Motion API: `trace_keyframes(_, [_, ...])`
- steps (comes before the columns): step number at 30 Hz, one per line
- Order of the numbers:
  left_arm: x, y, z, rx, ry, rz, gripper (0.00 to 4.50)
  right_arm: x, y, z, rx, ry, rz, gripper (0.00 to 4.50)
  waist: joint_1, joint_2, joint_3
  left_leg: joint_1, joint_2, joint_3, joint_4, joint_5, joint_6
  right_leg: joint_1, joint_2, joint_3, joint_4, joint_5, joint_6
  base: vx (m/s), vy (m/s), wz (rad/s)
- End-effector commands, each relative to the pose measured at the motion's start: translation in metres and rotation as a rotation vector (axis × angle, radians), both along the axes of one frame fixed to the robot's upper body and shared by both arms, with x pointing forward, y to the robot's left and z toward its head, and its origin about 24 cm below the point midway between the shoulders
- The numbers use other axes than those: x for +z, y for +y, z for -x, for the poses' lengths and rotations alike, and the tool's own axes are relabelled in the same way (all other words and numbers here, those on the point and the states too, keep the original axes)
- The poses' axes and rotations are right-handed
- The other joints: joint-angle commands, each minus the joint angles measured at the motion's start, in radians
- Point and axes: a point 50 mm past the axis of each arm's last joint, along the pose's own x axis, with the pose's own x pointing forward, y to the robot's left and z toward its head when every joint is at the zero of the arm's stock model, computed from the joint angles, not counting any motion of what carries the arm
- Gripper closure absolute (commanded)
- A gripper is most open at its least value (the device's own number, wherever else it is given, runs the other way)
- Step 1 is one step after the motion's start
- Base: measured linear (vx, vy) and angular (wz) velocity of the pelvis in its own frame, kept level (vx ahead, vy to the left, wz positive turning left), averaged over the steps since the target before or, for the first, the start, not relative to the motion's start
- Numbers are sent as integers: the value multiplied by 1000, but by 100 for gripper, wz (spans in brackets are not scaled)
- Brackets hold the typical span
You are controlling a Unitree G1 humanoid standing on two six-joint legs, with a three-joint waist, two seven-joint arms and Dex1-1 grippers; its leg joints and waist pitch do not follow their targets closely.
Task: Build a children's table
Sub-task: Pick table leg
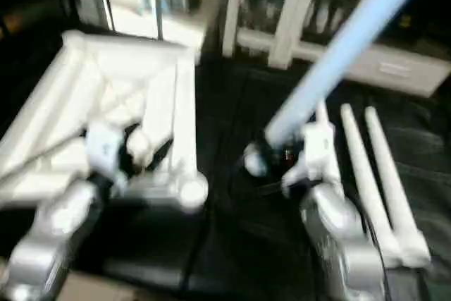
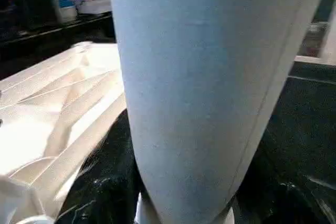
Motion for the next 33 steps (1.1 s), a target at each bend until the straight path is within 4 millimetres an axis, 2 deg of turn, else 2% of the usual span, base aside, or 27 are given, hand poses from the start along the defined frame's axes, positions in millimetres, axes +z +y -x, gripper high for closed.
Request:
trace_keyframes(1, [3, -2, 0, -110, 14, -31, 16, 11, -6, -2, 32, -26, 14, 262, 7, -13, -42, 25, 41, 4, -63, 495, 128, 39, -88, 47, -67, 374, -67, 0, 0, 0])
trace_keyframes(2, [2, 0, -1, -139, 21, -59, 16, 13, -7, -3, 50, -30, 15, 262, 19, -10, -34, 30, 55, 13, -98, 117, 45, 53, -89, 47, -86, 202, -73, 0, 0, 0])
trace_keyframes(3, [2, 3, -1, -165, 26, -82, 16, 15, -7, -4, 71, -35, 13, 262, 16, -8, -32, 33, 61, 14, -107, 51, 21, 51, -86, 45, -89, 157, -88, -93, -13, -5])
trace_keyframes(4, [2, 4, -1, -193, 34, -93, 16, 16, -7, -5, 89, -37, 11, 262, 11, 2, -29, 42, 72, 15, -120, -47, -11, 43, -83, 40, -93, 94, -119, -51, -7, -2])
trace_keyframes(5, [3, 7, -2, -221, 41, -114, 16, 18, -6, -5, 123, -40, 11, 262, 8, 2, -25, 45, 76, 16, -125, -85, -19, 38, -80, 37, -95, 69, -128, -92, -6, -5])
trace_keyframes(7, [3, 11, -4, -238, 46, -131, 16, 19, -5, -5, 155, -41, 15, 262, 2, -3, -14, 44, 77, 22, -139, -204, -41, 31, -79, 39, -105, -57, -142, -106, 11, -5])
trace_keyframes(8, [1, 19, -8, -297, 80, -164, 16, 21, -3, -5, 230, -33, 20, 262, 1, -7, -8, 52, 74, 27, -140, -301, -50, 19, -85, 45, -121, -214, -137, -83, 11, -3])
trace_keyframes(9, [-1, 22, -9, -317, 94, -177, 16, 21, -2, -5, 256, -30, 24, 262, 4, -4, -8, 57, 75, 29, -139, -321, -54, 14, -87, 47, -124, -254, -134, -70, 4, 3])
trace_keyframes(11, [-5, 28, -11, -364, 129, -219, 16, 21, -2, -6, 300, -18, 34, 262, 3, -12, -6, 54, 76, 32, -142, -327, -57, 12, -93, 49, -132, -314, -122, -60, 4, 1])
trace_keyframes(13, [-11, 39, -13, -428, 192, -263, 16, 19, -1, -7, 356, -6, 48, 262, 4, -9, -8, 53, 75, 33, -145, -322, -61, 9, -94, 48, -133, -343, -106, 0, 0, 0])
trace_keyframes(15, [-13, 43, -14, -461, 212, -308, 16, 20, -2, -7, 380, -2, 49, 262, 6, -5, -12, 47, 80, 32, -148, -285, -64, 11, -97, 47, -123, -254, -122, 0, 0, 0])
trace_keyframes(16, [-14, 46, -15, -479, 230, -330, 16, 20, -1, -7, 395, -1, 54, 262, 9, -6, -16, 52, 81, 36, -145, -266, -57, 9, -95, 46, -118, -198, -135, 0, 0, 0])
trace_keyframes(17, [-14, 48, -15, -480, 239, -342, 16, 20, -1, -6, 401, -1, 55, 262, 12, -2, -20, 51, 80, 39, -143, -234, -51, 11, -93, 46, -111, -124, -150, 0, 0, 0])
trace_keyframes(18, [-15, 50, -16, -486, 250, -353, 16, 21, -1, -7, 407, -1, 55, 262, 13, -4, -21, 49, 81, 40, -142, -213, -46, 14, -93, 45, -107, -85, -156, 0, 0, 0])
trace_keyframes(19, [-14, 52, -18, -507, 272, -361, 16, 23, 1, -6, 430, -4, 53, 262, 18, 11, -23, 51, 80, 40, -139, -188, -45, 14, -94, 45, -102, -44, -163, 0, 0, 0])
trace_keyframes(20, [-14, 52, -18, -509, 274, -362, 16, 23, 1, -6, 432, -4, 53, 262, 19, 3, -29, 51, 77, 45, -132, -134, -32, 17, -89, 44, -95, 46, -176, 0, 0, 0])
trace_keyframes(22, [-16, 54, -20, -549, 295, -369, 16, 23, 5, -7, 453, -7, 57, 262, 28, -2, -40, 45, 71, 52, -116, 17, 4, 23, -84, 41, -75, 262, -206, 0, 0, 0])
trace_keyframes(23, [-18, 54, -21, -547, 299, -364, 16, 21, 6, -7, 460, -4, 46, 262, 28, 3, -37, 41, 69, 55, -115, 34, 18, 23, -83, 40, -74, 293, -214, 0, 0, 0])
trace_keyframes(25, [-23, 55, -20, -559, 313, -368, 16, 18, 7, -5, 469, 5, 43, 262, 29, 1, -36, 43, 73, 55, -117, 8, 20, 24, -86, 40, -77, 276, -222, 0, 0, 0])
trace_keyframes(26, [-24, 54, -19, -568, 317, -379, 16, 16, 6, -5, 471, 15, 45, 262, 30, -11, -34, 43, 78, 57, -121, -27, 23, 26, -90, 40, -81, 215, -227, 0, 0, 0])
trace_keyframes(27, [-24, 51, -18, -589, 323, -384, 16, 16, 5, -4, 473, 23, 54, 262, 27, -29, -31, 43, 80, 59, -121, -33, 25, 26, -90, 40, -84, 189, -227, 0, 0, 0])
trace_keyframes(28, [-24, 50, -17, -602, 327, -386, 40, 16, 4, -4, 474, 27, 59, 262, 33, -15, -28, 45, 83, 57, -125, -54, 18, 24, -95, 40, -86, 130, -224, 0, 0, 0])
trace_keyframes(29, [-23, 47, -17, -614, 325, -380, 50, 18, 3, -3, 482, 31, 49, 262, 32, -14, -27, 47, 84, 58, -126, -68, 13, 20, -95, 40, -88, 108, -223, 0, 0, 0])
trace_keyframes(30, [-20, 44, -18, -624, 315, -385, 50, 20, 2, -2, 486, 30, 42, 262, 34, 3, -26, 51, 85, 56, -129, -99, -3, 17, -95, 41, -88, 74, -220, 0, 0, 0])
trace_keyframes(31, [-18, 40, -18, -655, 310, -406, 62, 23, 1, -3, 489, 19, 53, 262, 31, 11, -24, 52, 86, 56, -132, -136, -23, 15, -93, 41, -90, 49, -218, 0, 0, 0])
trace_keyframes(32, [-16, 39, -18, -669, 308, -415, 75, 25, 0, -4, 490, 14, 59, 262, 30, 3, -23, 54, 88, 59, -135, -164, -37, 15, -92, 41, -95, 34, -214, 0, 0, 0])
trace_keyframes(33, [-17, 35, -19, -677, 292, -433, 88, 25, -3, -4, 490, 9, 70, 262, 30, -7, -22, 52, 88, 60, -135, -173, -36, 16, -92, 42, -97, 23, -212, 0, 0, 0])
